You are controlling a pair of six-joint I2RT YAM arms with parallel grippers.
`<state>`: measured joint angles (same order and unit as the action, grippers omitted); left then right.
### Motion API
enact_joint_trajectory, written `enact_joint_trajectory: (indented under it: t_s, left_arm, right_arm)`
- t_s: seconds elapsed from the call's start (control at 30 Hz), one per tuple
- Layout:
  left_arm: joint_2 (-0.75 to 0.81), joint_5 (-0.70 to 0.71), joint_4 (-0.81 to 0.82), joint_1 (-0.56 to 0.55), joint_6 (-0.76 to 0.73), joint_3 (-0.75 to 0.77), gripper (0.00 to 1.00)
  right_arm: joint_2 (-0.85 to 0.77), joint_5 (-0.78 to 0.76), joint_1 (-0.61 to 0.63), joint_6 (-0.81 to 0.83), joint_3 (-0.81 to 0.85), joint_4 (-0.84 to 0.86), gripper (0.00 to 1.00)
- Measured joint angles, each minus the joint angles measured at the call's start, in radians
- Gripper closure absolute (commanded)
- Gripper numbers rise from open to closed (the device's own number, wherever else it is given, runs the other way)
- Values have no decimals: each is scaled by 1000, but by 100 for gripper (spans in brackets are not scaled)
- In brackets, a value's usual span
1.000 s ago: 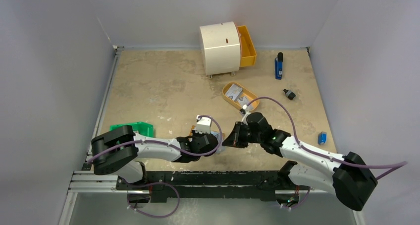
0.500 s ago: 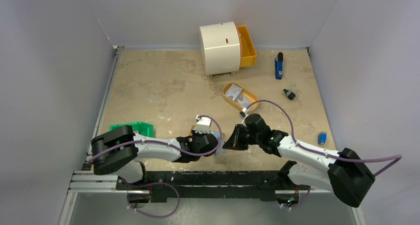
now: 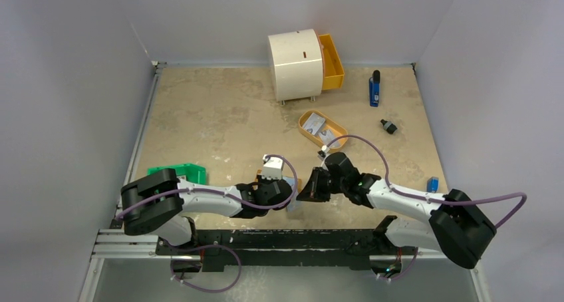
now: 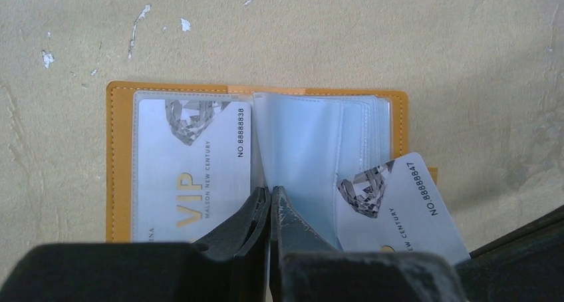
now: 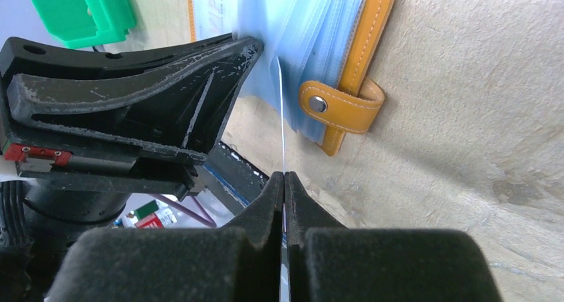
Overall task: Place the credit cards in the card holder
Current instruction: Turn over the card slot in the card holder.
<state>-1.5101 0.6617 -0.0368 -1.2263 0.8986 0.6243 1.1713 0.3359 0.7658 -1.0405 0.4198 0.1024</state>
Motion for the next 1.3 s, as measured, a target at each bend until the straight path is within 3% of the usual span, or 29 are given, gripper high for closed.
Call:
enact_joint_trajectory:
  t_s: [0.37, 0.57, 0.87, 1.1, 1.3]
  left_arm:
    - [100, -22, -130, -1, -1, 24, 68]
    - [183, -14, -187, -1, 2, 59, 68]
    - [310, 116, -347, -1, 98, 21, 78]
    - [475, 154, -414, -1, 150, -54, 70]
    - [518, 146, -367, -1, 130, -55, 67]
  right_arm:
    - [21, 24, 0, 1, 1, 35, 100]
    - [66, 39, 0, 10, 18, 47, 100]
    - [129, 79, 13, 48, 90, 89, 100]
    - [261, 105, 18, 77, 159, 144, 100]
    - [339, 105, 20, 76, 170, 169, 100]
